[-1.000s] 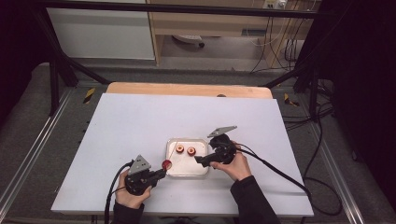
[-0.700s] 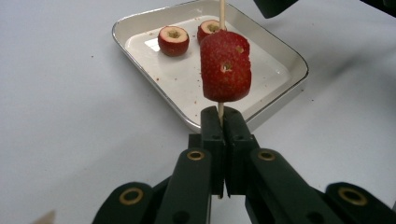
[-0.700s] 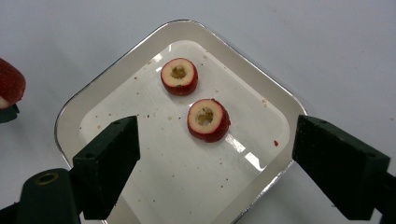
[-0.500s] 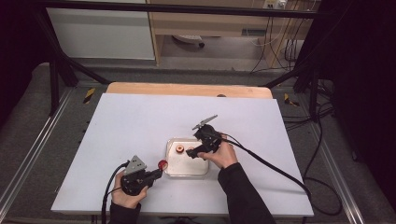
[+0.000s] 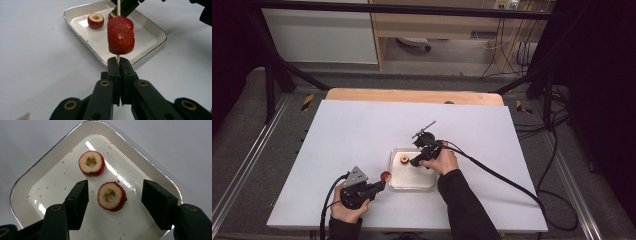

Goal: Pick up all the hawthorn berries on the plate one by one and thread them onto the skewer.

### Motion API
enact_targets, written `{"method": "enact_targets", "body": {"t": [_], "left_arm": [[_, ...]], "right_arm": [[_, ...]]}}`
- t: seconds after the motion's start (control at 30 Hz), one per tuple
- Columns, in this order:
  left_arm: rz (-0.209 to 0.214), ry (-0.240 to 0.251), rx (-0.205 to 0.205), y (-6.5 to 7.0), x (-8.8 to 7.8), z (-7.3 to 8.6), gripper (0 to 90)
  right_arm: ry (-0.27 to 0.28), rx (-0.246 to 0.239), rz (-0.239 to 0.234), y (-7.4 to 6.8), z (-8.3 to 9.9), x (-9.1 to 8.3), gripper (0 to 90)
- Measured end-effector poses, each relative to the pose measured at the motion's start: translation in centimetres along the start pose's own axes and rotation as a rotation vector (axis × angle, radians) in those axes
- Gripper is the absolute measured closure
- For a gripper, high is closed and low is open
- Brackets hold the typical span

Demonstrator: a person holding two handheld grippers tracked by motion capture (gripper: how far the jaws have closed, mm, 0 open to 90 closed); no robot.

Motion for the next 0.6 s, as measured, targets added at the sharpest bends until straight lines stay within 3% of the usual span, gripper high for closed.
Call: {"method": "enact_targets", "body": {"t": [0.17, 0.6], "left_arm": [[0.0, -0.004, 0.0, -0.01, 0.06, 0.04, 88.3], [0.0, -0.006, 0.002, 0.1, 0.21, 0.04, 88.3]], "right_arm": [[-0.04, 0.054, -0.016, 0.34, 0.04, 0.51, 45.6], [-0.057, 0.087, -0.029, 0.38, 0.19, 0.9, 57.3]]}}
Point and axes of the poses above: each handheld gripper's, and its own axes: x roughly forward along the jaws, z roughly out of its underside, y roughly to its right, the point moved 3 cm from there along x, roughly forward along the jaws, and after that the axes turned 6 degrees about y, right-handed, at the moved point
